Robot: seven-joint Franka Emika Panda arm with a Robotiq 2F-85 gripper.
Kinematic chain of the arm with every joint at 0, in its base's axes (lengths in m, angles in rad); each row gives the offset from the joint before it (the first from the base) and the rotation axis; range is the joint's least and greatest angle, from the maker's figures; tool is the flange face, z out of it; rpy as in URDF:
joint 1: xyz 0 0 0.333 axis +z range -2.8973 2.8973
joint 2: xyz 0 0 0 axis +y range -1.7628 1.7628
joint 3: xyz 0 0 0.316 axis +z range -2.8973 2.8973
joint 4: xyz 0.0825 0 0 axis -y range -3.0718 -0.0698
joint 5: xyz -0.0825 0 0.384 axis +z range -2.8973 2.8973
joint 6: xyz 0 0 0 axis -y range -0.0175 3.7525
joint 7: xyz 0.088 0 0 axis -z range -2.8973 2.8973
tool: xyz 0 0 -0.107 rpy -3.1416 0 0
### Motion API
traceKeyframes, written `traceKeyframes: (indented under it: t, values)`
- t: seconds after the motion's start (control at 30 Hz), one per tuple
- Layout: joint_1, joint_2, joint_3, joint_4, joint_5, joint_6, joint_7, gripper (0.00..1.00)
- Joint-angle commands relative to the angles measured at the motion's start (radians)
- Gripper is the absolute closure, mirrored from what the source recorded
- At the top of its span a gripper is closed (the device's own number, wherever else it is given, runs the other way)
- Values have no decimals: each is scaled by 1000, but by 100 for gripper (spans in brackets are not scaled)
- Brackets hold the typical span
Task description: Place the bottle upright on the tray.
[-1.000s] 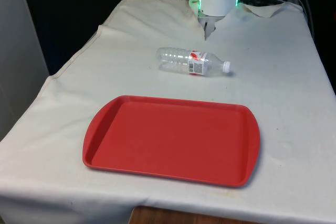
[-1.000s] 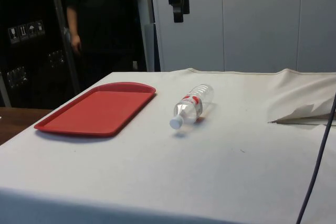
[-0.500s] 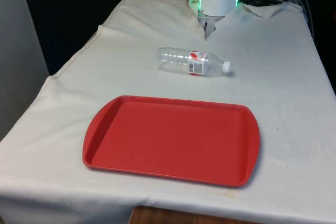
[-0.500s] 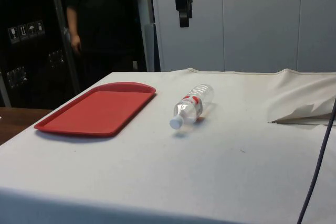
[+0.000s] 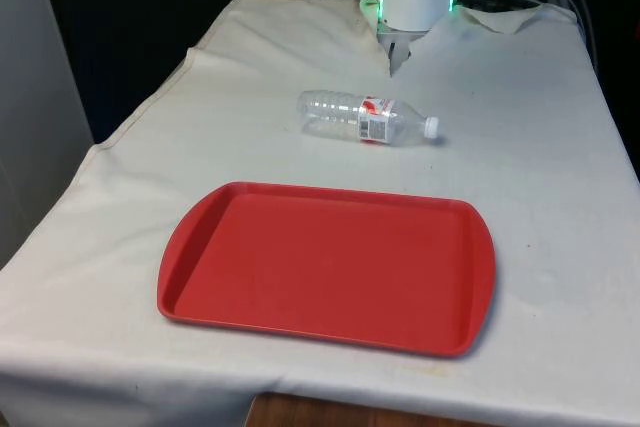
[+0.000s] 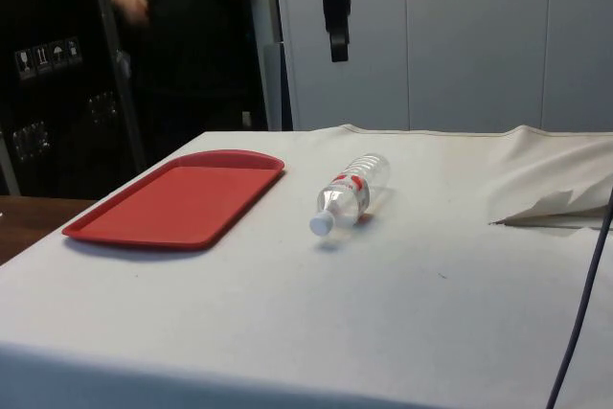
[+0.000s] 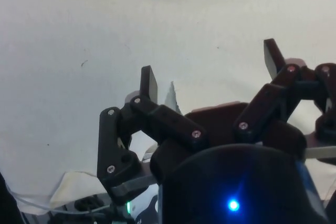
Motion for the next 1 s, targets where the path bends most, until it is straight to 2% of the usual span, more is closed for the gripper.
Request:
traceKeyframes:
  t: [0.0,0.17,0.2,0.27,0.47,0.57,0.6,0.97]
  values:
    - [0,0,1,-7,-8,16,-1,0]
    - [1,10,3,-16,-12,36,-16,0]
    - [1,8,0,-11,-2,20,-17,0]
    - [1,15,3,-22,-16,46,-25,0]
    - [3,28,7,-32,-26,70,-39,0]
    - [3,30,5,-29,-17,60,-43,0]
    - [3,35,9,-35,-30,77,-42,0]
    - [5,65,22,-39,-51,106,-44,0]
